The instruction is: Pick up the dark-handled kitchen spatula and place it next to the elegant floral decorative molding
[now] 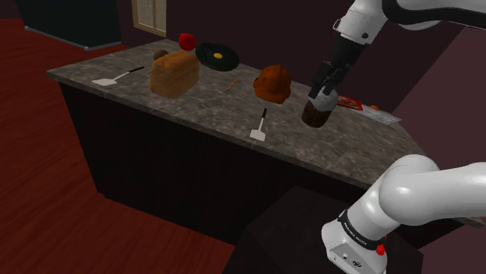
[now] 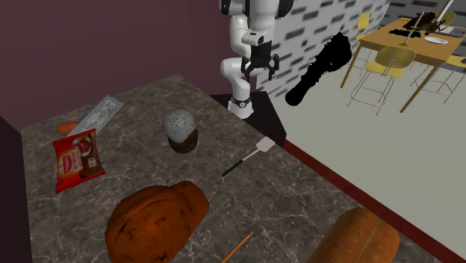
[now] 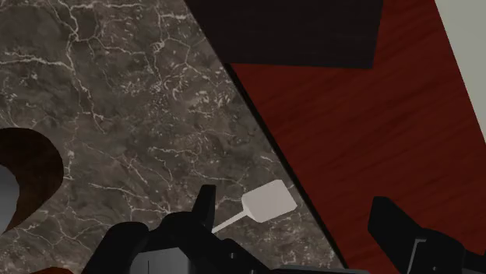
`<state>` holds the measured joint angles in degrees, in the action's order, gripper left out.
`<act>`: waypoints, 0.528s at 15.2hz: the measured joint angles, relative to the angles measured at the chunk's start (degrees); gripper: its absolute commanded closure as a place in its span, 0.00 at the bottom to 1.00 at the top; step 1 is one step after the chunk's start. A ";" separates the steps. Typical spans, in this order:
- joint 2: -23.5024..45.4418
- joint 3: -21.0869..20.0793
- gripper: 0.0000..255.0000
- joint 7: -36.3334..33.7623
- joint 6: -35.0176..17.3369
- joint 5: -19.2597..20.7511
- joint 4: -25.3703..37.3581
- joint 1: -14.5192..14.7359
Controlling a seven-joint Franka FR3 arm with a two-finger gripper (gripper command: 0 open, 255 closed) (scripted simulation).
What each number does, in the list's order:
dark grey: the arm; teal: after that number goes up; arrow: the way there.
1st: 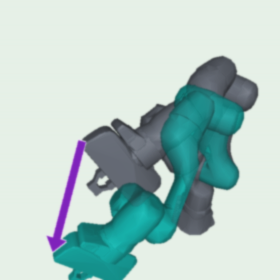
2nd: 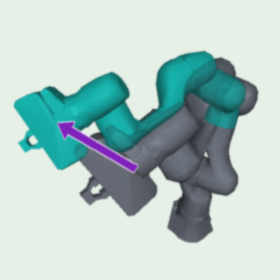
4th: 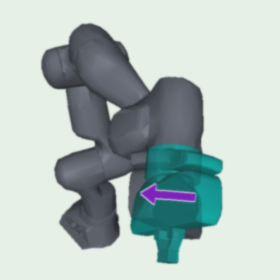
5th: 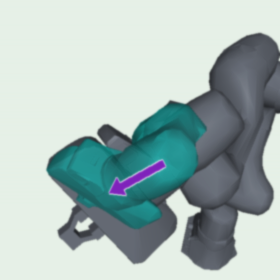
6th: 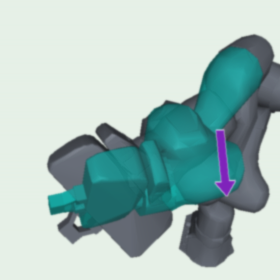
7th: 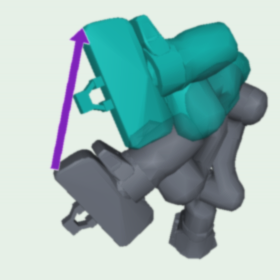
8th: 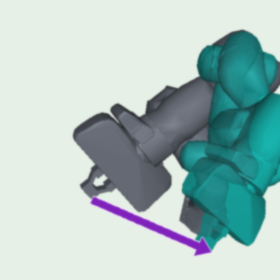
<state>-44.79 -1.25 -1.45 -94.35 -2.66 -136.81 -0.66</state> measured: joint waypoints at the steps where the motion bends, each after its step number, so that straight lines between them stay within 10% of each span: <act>1: 0.00 0.00 0.00 0.00 0.00 0.00 0.00 0.00; 8: 9.67 -4.34 0.00 -13.33 -11.83 -1.17 -1.79 -4.15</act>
<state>-35.13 -5.59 -14.78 -106.18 -3.83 -138.60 -4.81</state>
